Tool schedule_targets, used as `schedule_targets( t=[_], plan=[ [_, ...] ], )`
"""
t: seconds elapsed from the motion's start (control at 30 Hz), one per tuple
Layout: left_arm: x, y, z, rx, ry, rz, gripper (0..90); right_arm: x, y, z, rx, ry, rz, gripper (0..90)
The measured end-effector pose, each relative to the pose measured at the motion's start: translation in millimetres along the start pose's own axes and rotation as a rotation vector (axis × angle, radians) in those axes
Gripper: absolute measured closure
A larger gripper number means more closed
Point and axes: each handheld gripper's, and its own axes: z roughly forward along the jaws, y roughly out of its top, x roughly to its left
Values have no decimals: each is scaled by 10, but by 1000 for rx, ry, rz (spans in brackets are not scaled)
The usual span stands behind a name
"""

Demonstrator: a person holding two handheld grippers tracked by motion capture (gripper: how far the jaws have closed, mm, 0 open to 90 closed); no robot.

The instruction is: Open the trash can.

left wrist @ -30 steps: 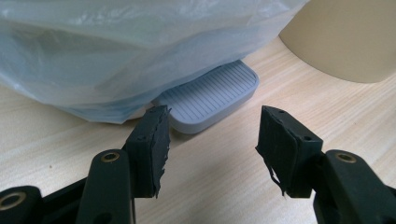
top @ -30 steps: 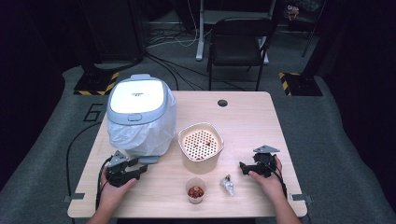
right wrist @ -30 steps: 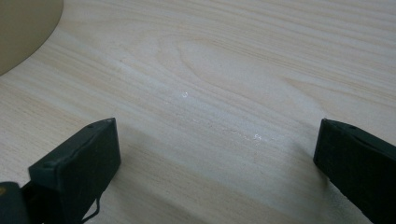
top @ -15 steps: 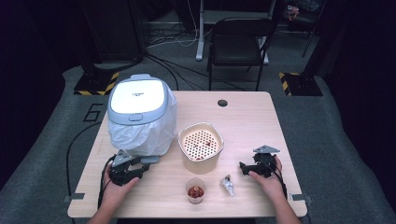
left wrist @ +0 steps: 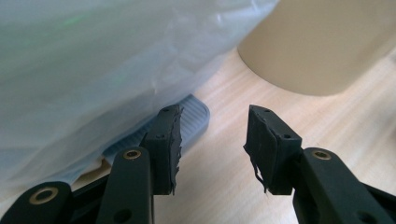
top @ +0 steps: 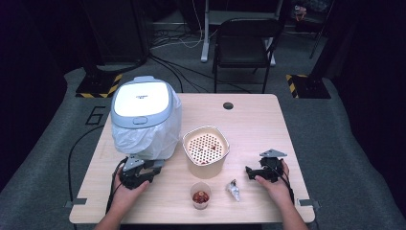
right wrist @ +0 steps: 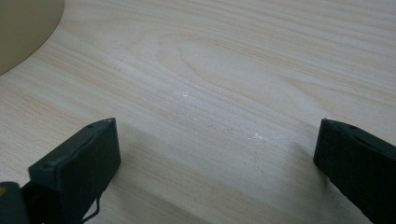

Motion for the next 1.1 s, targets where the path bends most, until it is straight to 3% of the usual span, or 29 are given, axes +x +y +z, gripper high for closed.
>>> schedule_targets(
  t=[0.13,0.23,0.27,0.37,0.43,0.47,0.5,0.57,0.6,0.67,0.8,1.1],
  plan=[
    [-37,11,24,-10,67,-90,570,0,0,0,0,0,0,1],
    [-62,1,52,-27,119,-93,628,0,0,0,0,0,0,1],
    [-70,-1,61,-12,137,-71,632,0,0,0,0,0,0,1],
    [-68,-21,99,-5,184,-73,630,0,0,0,0,0,0,1],
    [-39,-33,102,-20,173,-80,632,0,0,0,0,0,0,1],
    [-43,-38,98,-11,172,-103,632,0,0,0,0,0,0,1],
    [-39,-40,103,-23,181,-79,633,0,0,0,0,0,0,1],
    [-48,-45,105,-22,186,-84,634,0,0,0,0,0,0,1],
    [-68,-45,107,-18,205,-122,634,0,0,0,0,0,0,1],
    [-84,-50,136,-38,223,-141,633,0,0,0,0,-1,0,1],
    [-102,-66,162,-56,244,-138,632,1,-1,0,-1,-1,1,1],
    [-89,-96,167,-57,237,-117,640,7,-3,-3,1,0,5,1]
  ],
)
